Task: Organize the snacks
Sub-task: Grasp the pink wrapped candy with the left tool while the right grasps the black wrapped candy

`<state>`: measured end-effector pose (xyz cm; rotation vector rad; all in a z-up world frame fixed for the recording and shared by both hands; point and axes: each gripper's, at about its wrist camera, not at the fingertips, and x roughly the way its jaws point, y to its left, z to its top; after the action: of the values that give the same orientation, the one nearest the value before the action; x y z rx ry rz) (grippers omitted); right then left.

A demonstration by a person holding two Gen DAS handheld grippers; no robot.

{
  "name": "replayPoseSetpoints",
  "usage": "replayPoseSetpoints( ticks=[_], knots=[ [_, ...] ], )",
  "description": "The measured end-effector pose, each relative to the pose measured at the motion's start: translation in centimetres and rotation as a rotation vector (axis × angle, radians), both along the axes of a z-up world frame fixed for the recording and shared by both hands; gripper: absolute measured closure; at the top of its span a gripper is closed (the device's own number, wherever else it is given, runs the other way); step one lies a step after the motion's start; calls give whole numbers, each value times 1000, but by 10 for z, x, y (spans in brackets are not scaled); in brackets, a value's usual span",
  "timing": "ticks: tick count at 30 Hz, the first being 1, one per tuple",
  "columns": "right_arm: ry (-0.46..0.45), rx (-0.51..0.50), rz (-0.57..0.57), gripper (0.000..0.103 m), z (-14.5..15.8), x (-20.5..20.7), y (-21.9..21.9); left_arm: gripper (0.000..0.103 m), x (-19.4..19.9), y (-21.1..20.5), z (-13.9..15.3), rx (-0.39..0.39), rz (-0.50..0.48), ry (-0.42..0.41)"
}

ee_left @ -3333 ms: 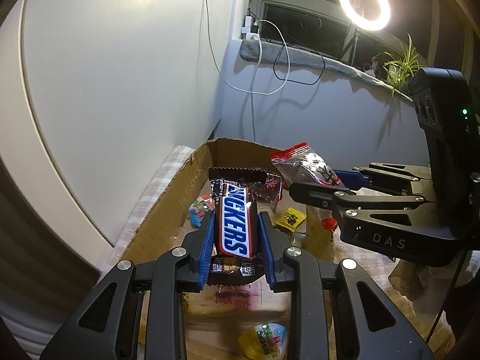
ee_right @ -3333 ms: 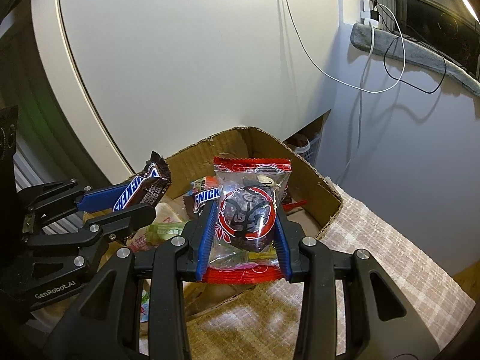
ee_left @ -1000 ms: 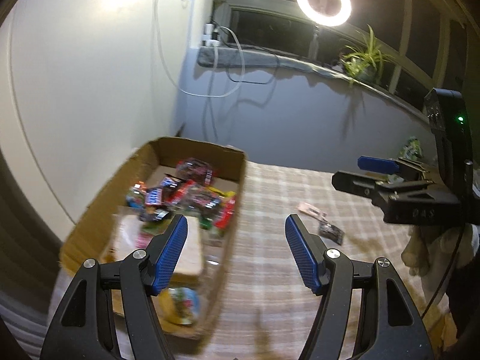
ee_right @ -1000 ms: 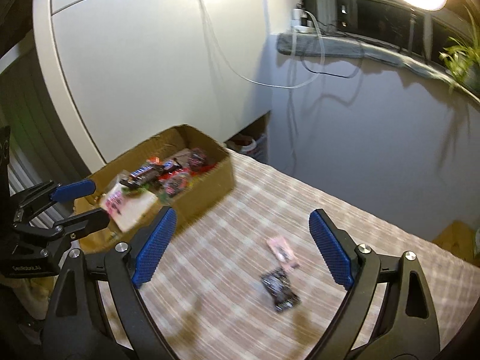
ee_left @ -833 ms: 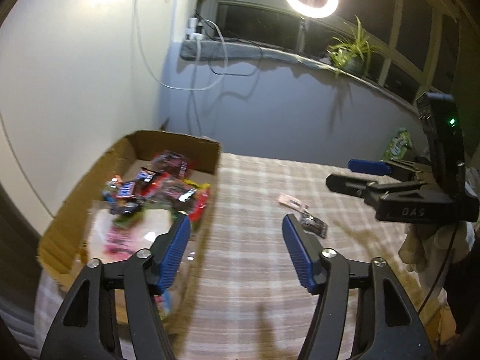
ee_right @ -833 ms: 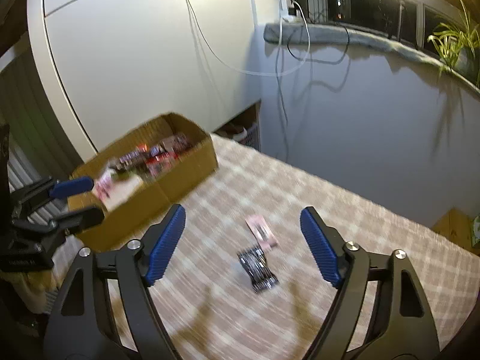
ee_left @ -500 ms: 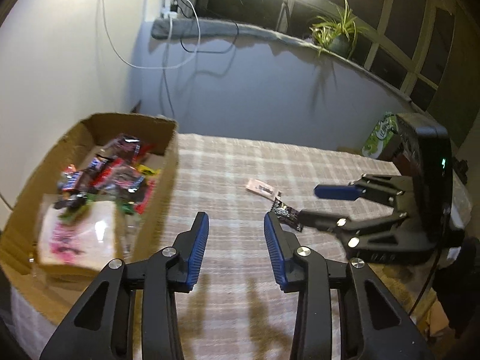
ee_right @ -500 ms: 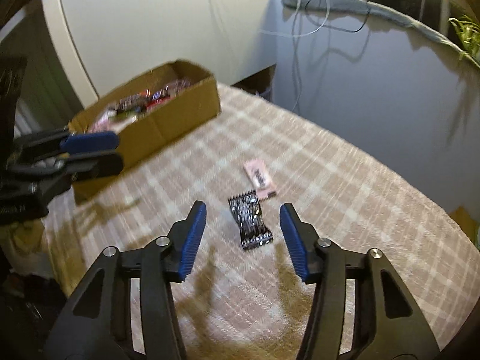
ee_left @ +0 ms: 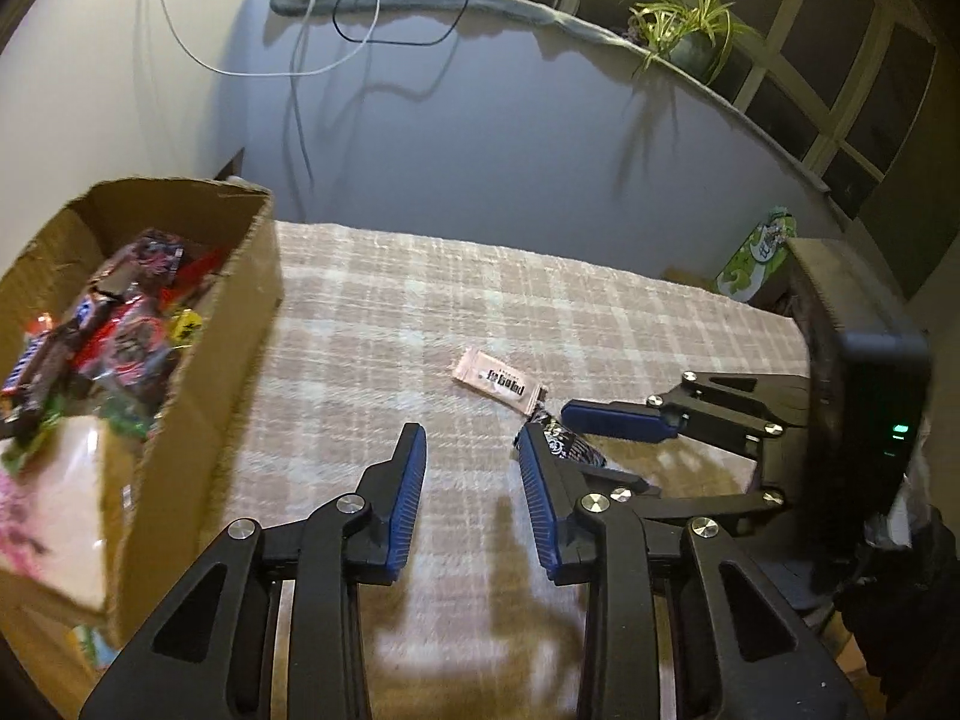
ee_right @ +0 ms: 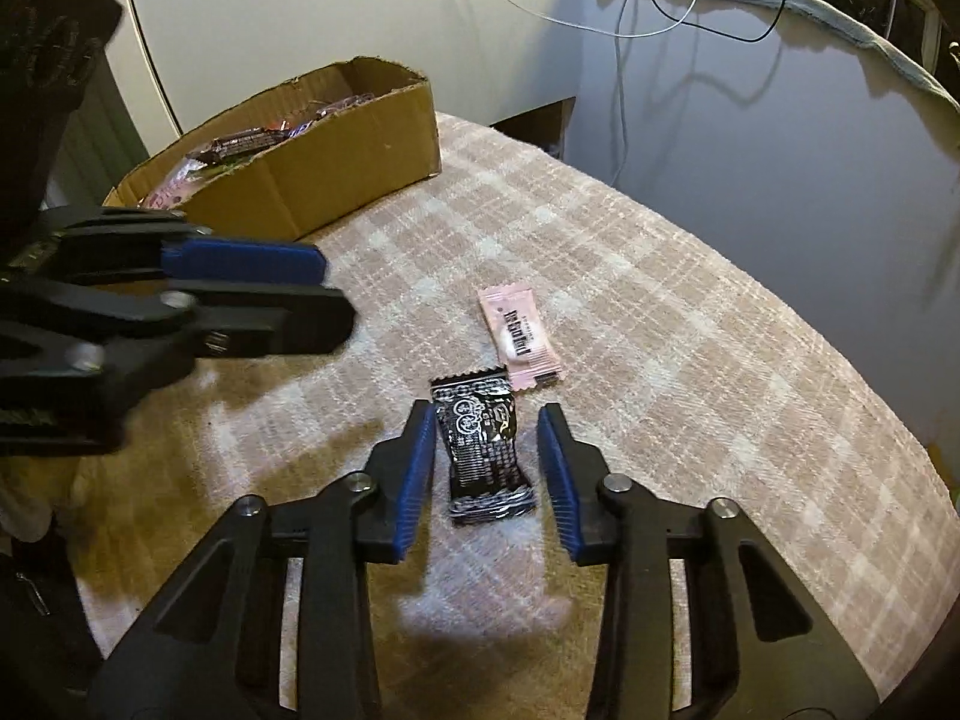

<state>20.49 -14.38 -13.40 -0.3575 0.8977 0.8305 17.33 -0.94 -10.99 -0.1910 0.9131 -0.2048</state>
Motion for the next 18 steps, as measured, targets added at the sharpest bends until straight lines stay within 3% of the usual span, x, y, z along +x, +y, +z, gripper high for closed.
replayPoseSetpoints(
  ticks=[2,9,18],
  knots=[
    [3,6,-7,76,0,2,-3,72,7,-4,-6,1,-1,12],
    [-9,2,-21,76,0,6,-14,73,33,-16,-26,-21,-19,63],
    [-23,12,-115,76,0,20,-49,71,56,-40,-26,53,-41,34]
  ],
)
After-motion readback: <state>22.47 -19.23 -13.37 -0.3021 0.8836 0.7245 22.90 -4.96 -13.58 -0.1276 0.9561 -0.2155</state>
